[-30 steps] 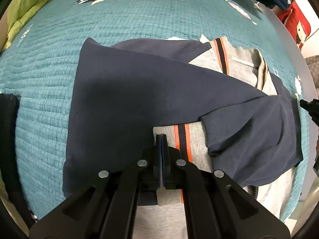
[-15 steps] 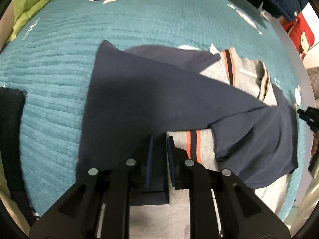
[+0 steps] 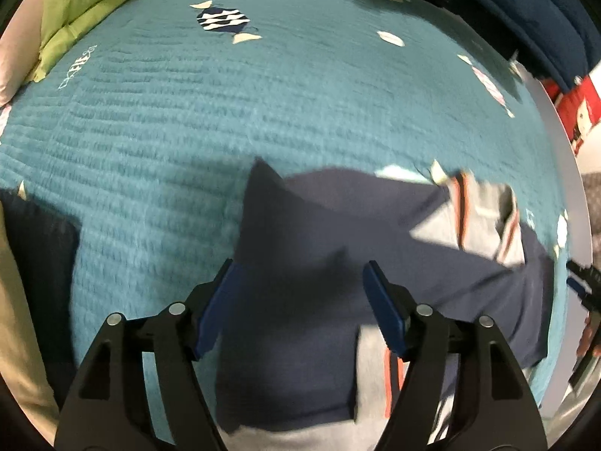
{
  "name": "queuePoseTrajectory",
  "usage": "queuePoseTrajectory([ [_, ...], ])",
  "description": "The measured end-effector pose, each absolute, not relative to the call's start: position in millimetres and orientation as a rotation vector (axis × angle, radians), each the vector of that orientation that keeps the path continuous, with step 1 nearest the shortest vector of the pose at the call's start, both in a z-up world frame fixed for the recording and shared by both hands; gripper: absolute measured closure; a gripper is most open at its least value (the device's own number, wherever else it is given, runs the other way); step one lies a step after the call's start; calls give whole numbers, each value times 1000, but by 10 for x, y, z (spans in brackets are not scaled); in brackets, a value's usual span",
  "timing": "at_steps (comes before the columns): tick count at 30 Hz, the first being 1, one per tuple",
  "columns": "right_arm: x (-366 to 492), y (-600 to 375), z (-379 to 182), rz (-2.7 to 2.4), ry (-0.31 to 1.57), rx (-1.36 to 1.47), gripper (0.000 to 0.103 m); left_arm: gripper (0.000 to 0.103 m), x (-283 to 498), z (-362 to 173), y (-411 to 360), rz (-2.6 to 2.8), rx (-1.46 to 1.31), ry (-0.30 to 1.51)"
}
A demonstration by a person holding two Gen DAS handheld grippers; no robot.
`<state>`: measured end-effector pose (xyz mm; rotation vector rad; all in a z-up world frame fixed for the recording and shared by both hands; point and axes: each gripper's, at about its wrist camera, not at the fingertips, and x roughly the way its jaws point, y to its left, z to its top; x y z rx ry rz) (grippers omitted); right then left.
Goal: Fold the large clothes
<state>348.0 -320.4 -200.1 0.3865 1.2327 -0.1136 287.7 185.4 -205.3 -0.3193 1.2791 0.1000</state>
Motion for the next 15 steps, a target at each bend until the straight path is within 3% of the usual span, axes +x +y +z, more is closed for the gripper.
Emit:
queuePoseTrajectory([
  [7,3526,-3245,-2112,-103,1244,523,44,29,3255,-2182,2054,104,-361,1292],
  [9,3535,-3284,-2194,-66,1242,635,44,21,3335,-2278,2094,104,-375,1287],
  [14,3572,-3246,-2351,-111,1247,649,43,22,3342,-2529,2143,135,-447,1298],
  [15,3585,-3226,-2366,-116,1243,641,43,31,3330,-2523,2119,137,-425,1277],
])
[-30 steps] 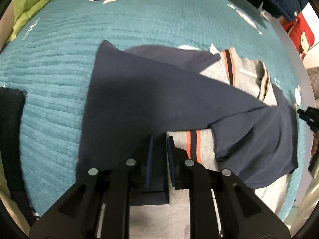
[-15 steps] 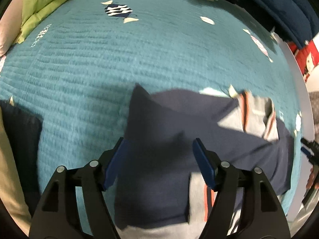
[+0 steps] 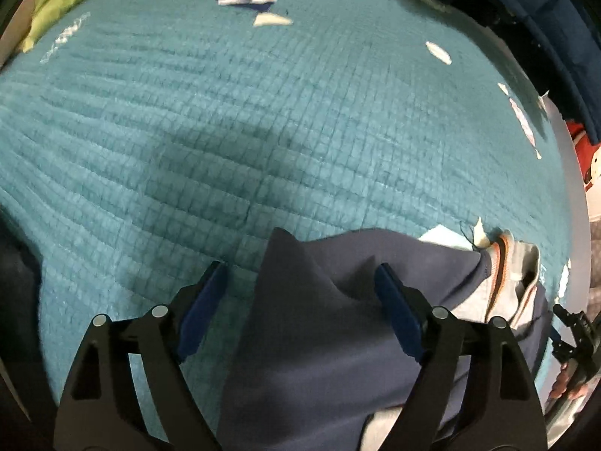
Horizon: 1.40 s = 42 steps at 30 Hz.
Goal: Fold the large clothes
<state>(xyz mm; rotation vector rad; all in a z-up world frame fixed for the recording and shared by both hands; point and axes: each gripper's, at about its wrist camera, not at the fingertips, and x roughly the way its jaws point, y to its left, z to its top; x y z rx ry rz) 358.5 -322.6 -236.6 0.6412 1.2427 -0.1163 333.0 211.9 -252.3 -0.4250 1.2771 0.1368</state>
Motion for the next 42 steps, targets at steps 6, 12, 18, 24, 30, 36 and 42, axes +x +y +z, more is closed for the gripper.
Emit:
queuePoseTrajectory([
  [6,3593,-3224,-2394,-220,1219,606,86,83,3302,-2459,1932,128,-259,1266],
  [12,3503,-3243,-2342,-201,1206,613,97,92,3258,-2373,1866,119,-240,1257],
  [18,3418,-3252,-2097,-181,1165,603,98,92,3180,-2132,1802,102,-225,1222],
  [24,3240,-3269,-1776,-136,1120,617,98,91,3057,-1863,1707,81,-179,1165],
  [30,3008,-3260,-1500,-114,1067,632,98,91,2814,-1496,1702,55,-185,1102],
  [36,2607,-3272,-1098,-86,985,623,98,91,2435,-1079,1709,22,-174,1027],
  [42,2027,-3317,-764,-43,902,604,98,91,1871,-705,1637,-6,-123,948],
])
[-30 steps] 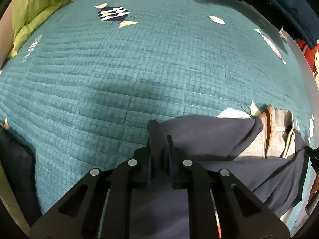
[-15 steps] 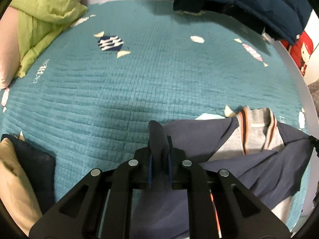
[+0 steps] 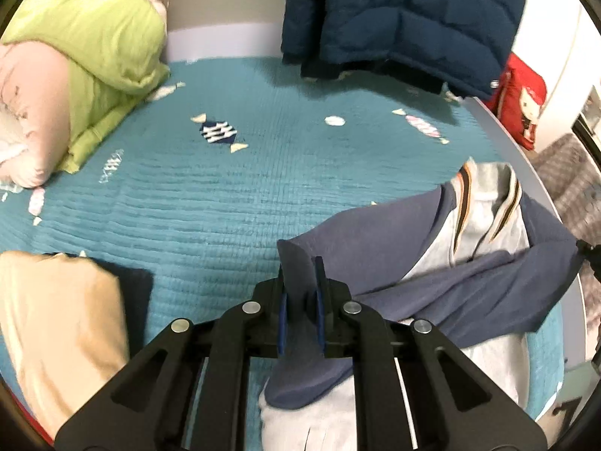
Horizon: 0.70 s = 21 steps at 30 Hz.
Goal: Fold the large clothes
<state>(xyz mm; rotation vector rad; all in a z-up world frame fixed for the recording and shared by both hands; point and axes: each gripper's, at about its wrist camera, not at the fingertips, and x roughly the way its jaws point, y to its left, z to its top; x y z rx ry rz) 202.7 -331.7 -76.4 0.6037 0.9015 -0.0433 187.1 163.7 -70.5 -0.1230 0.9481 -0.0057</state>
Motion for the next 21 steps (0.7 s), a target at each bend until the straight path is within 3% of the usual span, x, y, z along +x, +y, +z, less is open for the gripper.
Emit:
queuePoseTrajectory([
  [5,1422,-3370,-648,-6,860,580,98,91,1300,-509,1630,-20,-85,898],
  [12,470,-3351,-896,4,922,549,98,92,465,-684,1728,-5,-102,922],
  [17,-171,-3363,-1562,-30,1111,570,96,92,-197,-1143,1766,25,-181,1036],
  [21,-465,-3343,-2018,-98,1271,575,89,92,-500,-1830,1872,76,-228,1266],
])
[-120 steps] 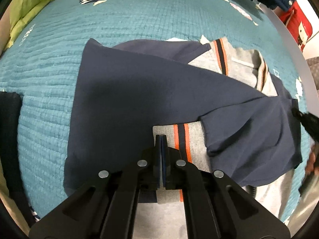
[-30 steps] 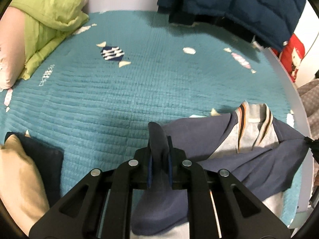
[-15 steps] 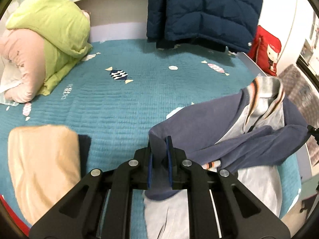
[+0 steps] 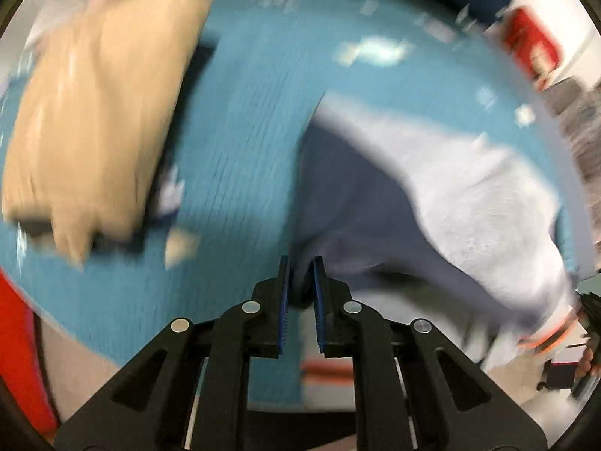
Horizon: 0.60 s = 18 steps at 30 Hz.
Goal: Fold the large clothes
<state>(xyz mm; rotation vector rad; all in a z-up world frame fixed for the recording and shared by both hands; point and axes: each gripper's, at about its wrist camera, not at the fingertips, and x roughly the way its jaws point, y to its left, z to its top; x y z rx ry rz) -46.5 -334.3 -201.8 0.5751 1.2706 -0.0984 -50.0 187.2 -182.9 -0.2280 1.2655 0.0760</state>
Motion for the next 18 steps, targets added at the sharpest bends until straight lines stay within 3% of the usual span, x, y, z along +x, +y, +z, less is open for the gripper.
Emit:
queuePoseTrajectory([
  [1,-508,-3348,-2050,-96,1288,589,88,92,-551,-1914,1900,72,-238,1301],
  [3,-580,-3392,-2033,-97,1297,619,77,87,-629,-1854,1958,63,-252,1276],
  [5,-642,-3468,-1914,-120,1253,634,49,86,-644,-1749,1988,64,-238,1254],
  [7,-628,-3528,-1792,-126,1215,624,46,84,-624,-1677,1993,57,-231,1241],
  [9,-560,-3576,-1740,-112,1193,657,45,71,-560,-1649,1999,37,-256,1237],
  [13,-324,-3606,-1891,-108,1222,708,45,64,-450,-1695,1991,17,-299,1243],
  [14,-262,-3587,-1971,-108,1243,713,45,46,-442,-1710,1996,23,-325,1226],
  [15,-196,-3570,-2074,-120,1274,725,45,37,-440,-1739,2023,41,-350,1207],
  [18,-159,-3499,-2277,-136,1277,793,45,38,-375,-1972,2020,14,-462,1263],
])
